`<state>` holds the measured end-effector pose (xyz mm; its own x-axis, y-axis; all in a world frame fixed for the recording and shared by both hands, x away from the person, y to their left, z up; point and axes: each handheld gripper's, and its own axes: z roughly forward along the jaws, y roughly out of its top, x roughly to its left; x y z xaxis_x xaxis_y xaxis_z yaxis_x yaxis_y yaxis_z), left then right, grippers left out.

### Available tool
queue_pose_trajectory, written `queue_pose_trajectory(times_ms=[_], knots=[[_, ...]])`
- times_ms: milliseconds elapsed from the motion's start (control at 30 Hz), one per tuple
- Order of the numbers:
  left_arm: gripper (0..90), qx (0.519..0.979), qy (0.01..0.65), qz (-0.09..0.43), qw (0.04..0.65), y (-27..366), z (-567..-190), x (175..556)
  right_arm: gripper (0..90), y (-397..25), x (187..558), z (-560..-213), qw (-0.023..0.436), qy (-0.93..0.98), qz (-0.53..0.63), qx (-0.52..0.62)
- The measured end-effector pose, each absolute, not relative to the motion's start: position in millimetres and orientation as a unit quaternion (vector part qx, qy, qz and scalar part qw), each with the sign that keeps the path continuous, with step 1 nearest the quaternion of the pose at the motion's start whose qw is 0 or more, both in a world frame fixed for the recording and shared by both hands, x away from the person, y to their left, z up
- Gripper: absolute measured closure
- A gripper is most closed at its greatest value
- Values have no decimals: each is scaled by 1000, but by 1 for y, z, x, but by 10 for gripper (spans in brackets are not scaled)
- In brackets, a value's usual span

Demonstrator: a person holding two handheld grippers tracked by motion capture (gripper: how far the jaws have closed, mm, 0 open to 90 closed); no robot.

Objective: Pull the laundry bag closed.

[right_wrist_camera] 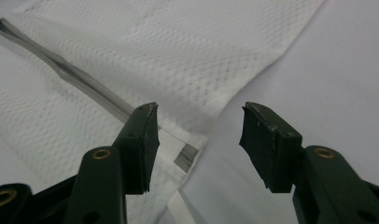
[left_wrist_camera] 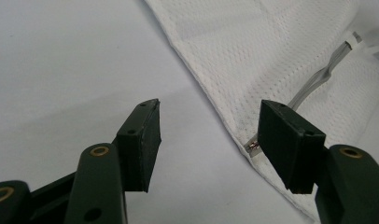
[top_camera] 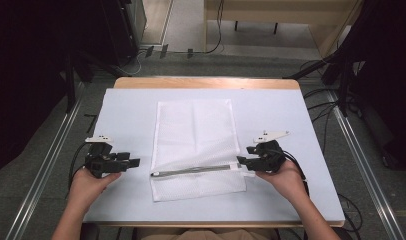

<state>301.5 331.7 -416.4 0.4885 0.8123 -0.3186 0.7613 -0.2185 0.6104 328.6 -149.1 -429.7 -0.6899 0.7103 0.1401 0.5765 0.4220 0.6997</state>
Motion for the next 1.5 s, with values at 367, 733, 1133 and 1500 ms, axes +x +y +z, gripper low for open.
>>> queue_pose_trajectory(times_ms=[367, 733, 1133, 1500], knots=[[397, 774, 502, 39, 383, 330, -414, 301, 474, -121, 318, -429, 74, 848, 384, 357], [396, 780, 501, 43, 373, 331, -416, 301, 476, -95, 314, -428, 64, 858, 386, 333], [400, 784, 494, 49, 372, 331, -417, 301, 531, -64, 315, -418, 53, 865, 394, 305], [400, 785, 494, 49, 371, 331, -418, 302, 565, -38, 320, -411, 44, 871, 398, 285]])
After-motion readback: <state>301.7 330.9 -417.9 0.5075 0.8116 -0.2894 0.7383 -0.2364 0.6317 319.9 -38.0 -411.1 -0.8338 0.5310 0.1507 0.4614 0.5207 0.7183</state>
